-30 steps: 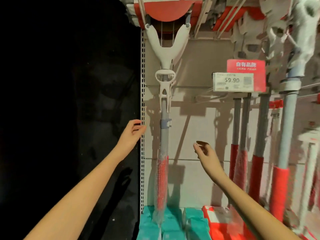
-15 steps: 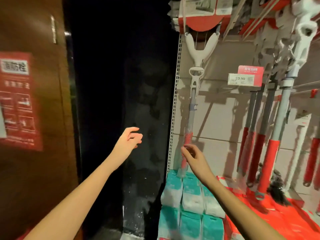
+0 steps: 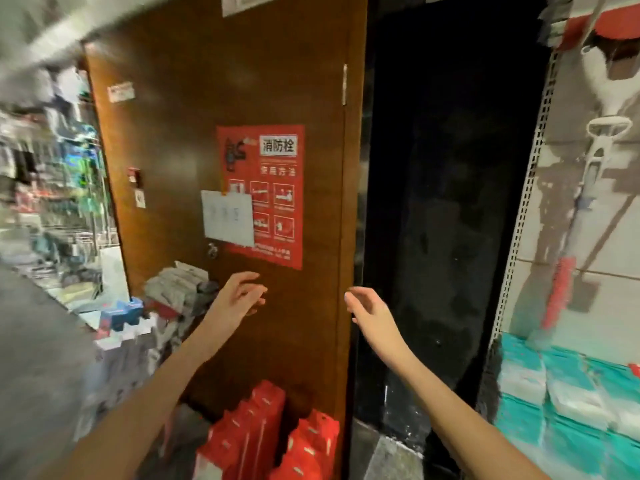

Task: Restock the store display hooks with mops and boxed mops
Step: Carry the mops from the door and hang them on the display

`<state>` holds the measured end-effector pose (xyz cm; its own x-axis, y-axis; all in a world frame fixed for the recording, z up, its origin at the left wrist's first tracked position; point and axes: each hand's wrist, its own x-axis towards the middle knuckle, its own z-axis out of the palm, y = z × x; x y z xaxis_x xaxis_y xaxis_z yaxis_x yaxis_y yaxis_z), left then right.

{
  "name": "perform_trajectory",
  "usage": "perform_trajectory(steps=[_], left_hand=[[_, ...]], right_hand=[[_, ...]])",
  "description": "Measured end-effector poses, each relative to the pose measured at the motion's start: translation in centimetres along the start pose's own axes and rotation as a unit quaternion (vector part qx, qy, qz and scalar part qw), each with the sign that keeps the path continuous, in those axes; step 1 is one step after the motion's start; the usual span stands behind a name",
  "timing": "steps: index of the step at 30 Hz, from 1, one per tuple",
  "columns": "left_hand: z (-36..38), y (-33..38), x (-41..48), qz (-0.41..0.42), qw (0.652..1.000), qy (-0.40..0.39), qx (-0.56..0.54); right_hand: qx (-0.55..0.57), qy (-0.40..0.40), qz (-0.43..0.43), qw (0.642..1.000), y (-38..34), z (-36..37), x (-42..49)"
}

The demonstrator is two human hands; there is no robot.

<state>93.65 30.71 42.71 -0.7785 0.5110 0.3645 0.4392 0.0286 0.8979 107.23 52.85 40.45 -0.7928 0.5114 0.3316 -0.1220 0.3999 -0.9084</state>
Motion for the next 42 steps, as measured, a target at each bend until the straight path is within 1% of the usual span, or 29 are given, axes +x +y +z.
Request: perform_trajectory(steps=[5, 9, 12, 17, 20, 23, 25, 27, 30, 33, 36, 42], left_hand=[[-15.0, -4.6, -3.7, -0.038, 0.994, 0.098, -0.033], [-24.6, -8.7, -4.9, -0.045, 0.989, 0.137, -0.012], [-30.8, -12.6, -3.8, -0.069, 0.983, 0.169, 0.001], [-40.2, -18.9, 2.1, -0.092, 0.980, 0.175, 0.016], [-45.1, -21.0, 6.5, -0.100, 0.983, 0.154, 0.029], [-49.2, -24.2, 11.1, -0.106, 0.984, 0.142, 0.026], [-51.1, -26.3, 13.8, -0.109, 0.984, 0.141, 0.028], [-53.3, -29.5, 17.0, -0.113, 0.987, 0.115, 0.030], [-54.6, -32.7, 20.3, -0.122, 0.988, 0.090, 0.026], [-56.3, -36.6, 24.8, -0.120, 0.992, 0.048, 0.018], [-57.8, -40.9, 29.3, -0.111, 0.994, -0.006, 0.013], [-59.4, -50.4, 36.1, -0.156, 0.981, -0.110, 0.010]], right_hand=[[0.030, -0.081, 0.010, 0.996, -2.1, 17.1, 0.6], [0.030, -0.154, 0.006, 0.988, -3.5, 29.5, 2.6], [0.050, -0.188, 0.007, 0.981, -3.6, 37.7, 4.9], [0.062, -0.233, 0.001, 0.971, -3.1, 49.7, 11.2], [0.065, -0.221, 0.015, 0.973, -2.9, 55.4, 16.1], [0.040, -0.213, 0.025, 0.976, -2.8, 60.0, 20.0], [0.040, -0.205, 0.030, 0.978, -2.7, 62.2, 22.1], [0.034, -0.189, 0.036, 0.981, -2.1, 65.2, 24.6], [0.027, -0.180, 0.056, 0.982, -1.6, 67.8, 26.7], [0.001, -0.146, 0.077, 0.986, 0.1, 71.2, 29.2], [-0.012, -0.097, 0.103, 0.990, 2.5, 74.0, 31.5], [-0.023, -0.009, 0.184, 0.983, 8.9, 79.2, 35.0]])
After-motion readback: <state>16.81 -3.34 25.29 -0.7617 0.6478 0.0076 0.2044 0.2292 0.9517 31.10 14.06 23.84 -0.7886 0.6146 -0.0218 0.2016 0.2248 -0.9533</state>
